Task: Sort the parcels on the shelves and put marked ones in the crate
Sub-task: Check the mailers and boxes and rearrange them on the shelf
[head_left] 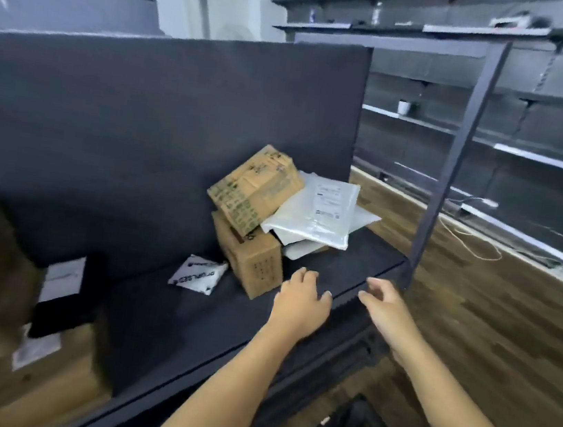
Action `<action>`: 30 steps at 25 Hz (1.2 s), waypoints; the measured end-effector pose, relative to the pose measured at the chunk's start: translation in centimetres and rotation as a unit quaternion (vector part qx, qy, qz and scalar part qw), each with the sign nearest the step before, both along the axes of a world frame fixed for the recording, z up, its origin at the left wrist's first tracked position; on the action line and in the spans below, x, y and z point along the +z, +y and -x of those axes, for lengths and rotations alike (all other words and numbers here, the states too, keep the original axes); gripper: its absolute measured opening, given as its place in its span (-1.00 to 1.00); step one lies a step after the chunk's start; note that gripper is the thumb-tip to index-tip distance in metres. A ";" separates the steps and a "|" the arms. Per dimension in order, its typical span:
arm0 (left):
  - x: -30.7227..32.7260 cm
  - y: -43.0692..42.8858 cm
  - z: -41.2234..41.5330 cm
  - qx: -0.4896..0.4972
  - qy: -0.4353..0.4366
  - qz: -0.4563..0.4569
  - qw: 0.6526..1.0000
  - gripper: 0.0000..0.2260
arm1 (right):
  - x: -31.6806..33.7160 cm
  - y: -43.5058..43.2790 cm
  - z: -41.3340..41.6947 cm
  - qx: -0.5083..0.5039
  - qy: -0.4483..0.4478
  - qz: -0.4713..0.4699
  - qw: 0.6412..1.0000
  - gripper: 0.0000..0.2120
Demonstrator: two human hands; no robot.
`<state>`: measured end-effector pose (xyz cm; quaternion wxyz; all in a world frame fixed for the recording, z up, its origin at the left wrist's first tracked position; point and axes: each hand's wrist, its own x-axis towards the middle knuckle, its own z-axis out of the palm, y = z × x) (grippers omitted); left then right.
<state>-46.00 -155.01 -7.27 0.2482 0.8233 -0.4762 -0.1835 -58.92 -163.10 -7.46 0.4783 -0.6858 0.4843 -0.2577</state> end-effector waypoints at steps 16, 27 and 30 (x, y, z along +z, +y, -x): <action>-1.1 12.7 -17.4 0.208 0.018 -0.037 0.977 -0.56 | 0.2 7.4 -22.3 0.243 0.020 0.000 0.970 -0.55; -5.1 13.9 -27.0 0.202 0.078 -0.056 0.975 -0.52 | -4.6 7.3 -30.3 0.222 0.113 -0.032 0.968 -0.55; -6.7 14.2 -28.2 0.199 0.095 -0.082 0.972 -0.50 | -5.6 7.4 -31.8 0.226 0.138 -0.034 0.964 -0.62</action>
